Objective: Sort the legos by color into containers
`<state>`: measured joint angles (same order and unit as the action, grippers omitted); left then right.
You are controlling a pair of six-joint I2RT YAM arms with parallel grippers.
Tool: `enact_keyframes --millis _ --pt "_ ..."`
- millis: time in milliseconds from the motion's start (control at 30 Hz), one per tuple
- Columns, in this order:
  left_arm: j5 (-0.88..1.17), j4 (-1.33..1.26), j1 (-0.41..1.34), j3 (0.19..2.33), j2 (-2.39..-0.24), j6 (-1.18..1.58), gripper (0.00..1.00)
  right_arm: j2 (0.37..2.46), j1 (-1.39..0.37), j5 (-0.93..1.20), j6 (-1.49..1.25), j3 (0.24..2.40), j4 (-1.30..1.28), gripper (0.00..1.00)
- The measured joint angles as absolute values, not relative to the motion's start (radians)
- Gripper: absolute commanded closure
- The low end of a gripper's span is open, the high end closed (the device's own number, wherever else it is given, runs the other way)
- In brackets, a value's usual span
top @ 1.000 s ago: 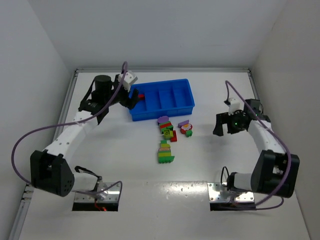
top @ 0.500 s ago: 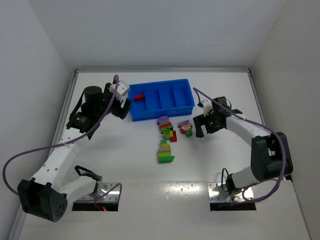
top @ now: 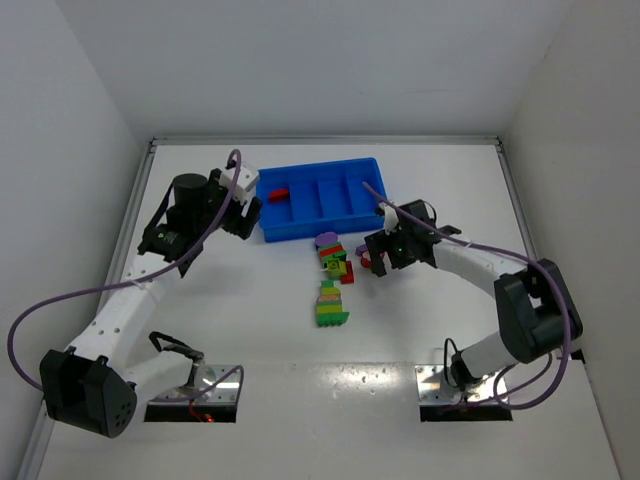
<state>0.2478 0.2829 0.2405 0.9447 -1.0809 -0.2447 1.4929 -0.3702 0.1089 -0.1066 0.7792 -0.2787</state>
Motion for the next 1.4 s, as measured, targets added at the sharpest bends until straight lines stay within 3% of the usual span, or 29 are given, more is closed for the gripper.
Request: enact_keyframes --millis 533,700,1000,1200,1300,1400 --pt "0.237 0.259 0.241 0.926 -1.083 -0.231 0.23 1.682 -0.405 0.032 -0.150 0.865 -0.270 0.18" --pt "0.235 0.253 0.241 0.918 -1.087 -0.231 0.23 1.710 -0.413 0.028 -0.158 0.900 -0.278 0.25" --pt "0.226 0.235 0.241 0.908 -1.098 -0.231 0.23 1.734 -0.442 0.029 -0.162 0.919 -0.293 0.55" --pt "0.223 0.225 0.241 0.901 -1.098 -0.231 0.23 1.732 -0.448 0.028 -0.158 0.919 -0.292 0.91" --pt "0.252 0.231 0.241 0.890 -1.098 -0.229 0.23 1.718 -0.448 0.035 -0.138 0.909 -0.300 0.98" --pt "0.324 0.274 0.241 0.888 -1.098 -0.244 0.21 1.641 -0.447 0.065 -0.096 0.875 -0.339 0.98"
